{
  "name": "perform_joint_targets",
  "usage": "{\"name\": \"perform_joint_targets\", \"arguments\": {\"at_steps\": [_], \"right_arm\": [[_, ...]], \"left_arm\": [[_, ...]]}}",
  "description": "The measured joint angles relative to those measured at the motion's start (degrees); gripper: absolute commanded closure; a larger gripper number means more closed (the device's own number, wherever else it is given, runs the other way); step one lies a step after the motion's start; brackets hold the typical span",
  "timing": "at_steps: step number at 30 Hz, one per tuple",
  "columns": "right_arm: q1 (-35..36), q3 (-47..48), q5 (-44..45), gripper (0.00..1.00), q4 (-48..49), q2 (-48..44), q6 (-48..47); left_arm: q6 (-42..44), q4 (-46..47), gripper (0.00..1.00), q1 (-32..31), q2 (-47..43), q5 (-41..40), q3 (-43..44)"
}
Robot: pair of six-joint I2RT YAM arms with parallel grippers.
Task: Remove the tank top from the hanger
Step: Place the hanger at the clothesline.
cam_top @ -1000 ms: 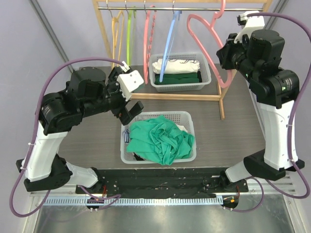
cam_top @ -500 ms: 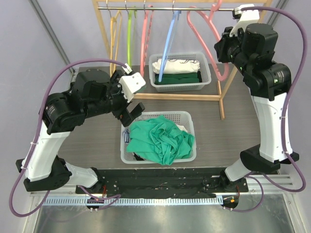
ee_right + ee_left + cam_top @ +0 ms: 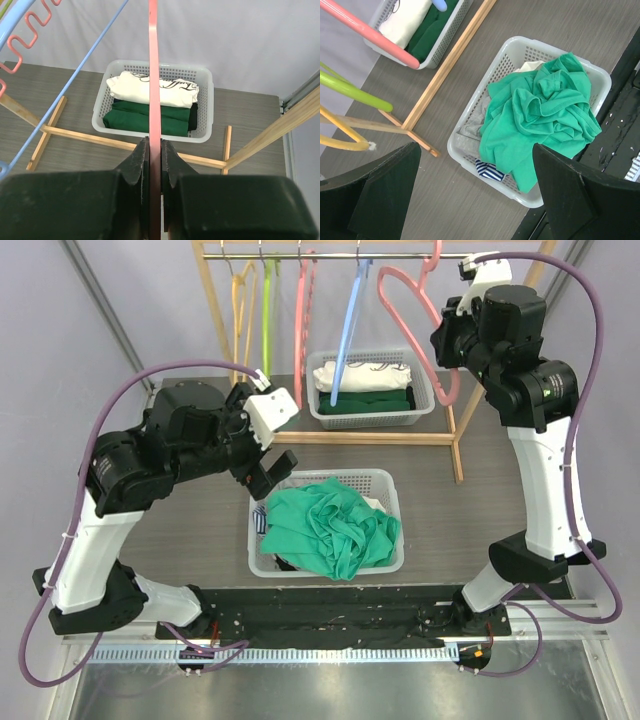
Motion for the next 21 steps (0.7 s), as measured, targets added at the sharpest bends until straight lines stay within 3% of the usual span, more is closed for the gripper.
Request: {"name": "perform_joint_targets", "arguments": {"at_steps": [21], "right_arm": [[0.0, -10.3, 0.5, 0.99, 8.3, -2.5, 0.1]], "left_arm": [[0.1, -0.2, 0.0, 0.1, 1.4, 0.4, 2.0]]}}
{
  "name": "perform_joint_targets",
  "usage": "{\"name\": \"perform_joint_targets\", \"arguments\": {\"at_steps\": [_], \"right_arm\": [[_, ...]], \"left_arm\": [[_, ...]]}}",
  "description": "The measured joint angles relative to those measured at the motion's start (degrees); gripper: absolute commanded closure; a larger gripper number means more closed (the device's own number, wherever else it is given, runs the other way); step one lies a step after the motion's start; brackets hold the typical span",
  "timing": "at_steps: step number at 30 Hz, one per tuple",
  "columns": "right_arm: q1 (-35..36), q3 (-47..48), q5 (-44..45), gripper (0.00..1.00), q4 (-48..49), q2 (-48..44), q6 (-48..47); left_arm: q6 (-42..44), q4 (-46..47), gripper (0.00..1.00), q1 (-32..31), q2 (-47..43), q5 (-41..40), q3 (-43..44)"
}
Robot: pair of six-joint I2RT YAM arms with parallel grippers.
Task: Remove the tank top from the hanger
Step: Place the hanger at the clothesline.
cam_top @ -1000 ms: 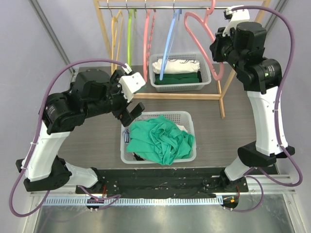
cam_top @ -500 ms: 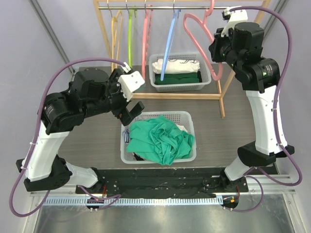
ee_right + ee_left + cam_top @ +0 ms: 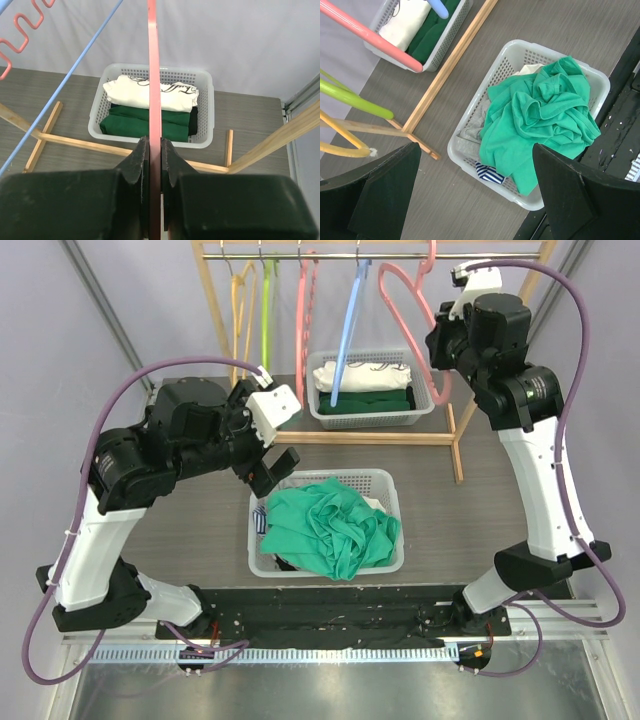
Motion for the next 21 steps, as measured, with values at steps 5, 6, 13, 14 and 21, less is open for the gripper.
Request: {"name": "perform_joint_targets", "arguments": {"at_steps": [5, 6, 13, 14, 21], "right_arm": [[0.0, -6.5, 0.5, 0.35, 3.2, -3.3, 0.7], [0.0, -8.4, 0.8, 0.28, 2.7, -4.2, 0.8], [0.0, -17.5, 3.9, 0.0, 0.2, -8.4, 1.9], [0.0, -17.7, 4.2, 0.0, 0.1, -9.0, 1.9], [0.0, -17.4, 3.7, 0.0, -0.4, -19.6, 3.1]], "left_arm": [[0.0, 0.0, 0.0, 0.2, 0.0, 0.0, 0.0], [0.0, 0.0, 0.0, 0.2, 0.0, 0.0, 0.0], [0.1, -0.1, 0.0, 0.2, 0.0, 0.0, 0.0], [0.1, -0.1, 0.0, 0.2, 0.0, 0.0, 0.0], [0.3, -0.2, 0.0, 0.3, 0.0, 0.0, 0.0]]}}
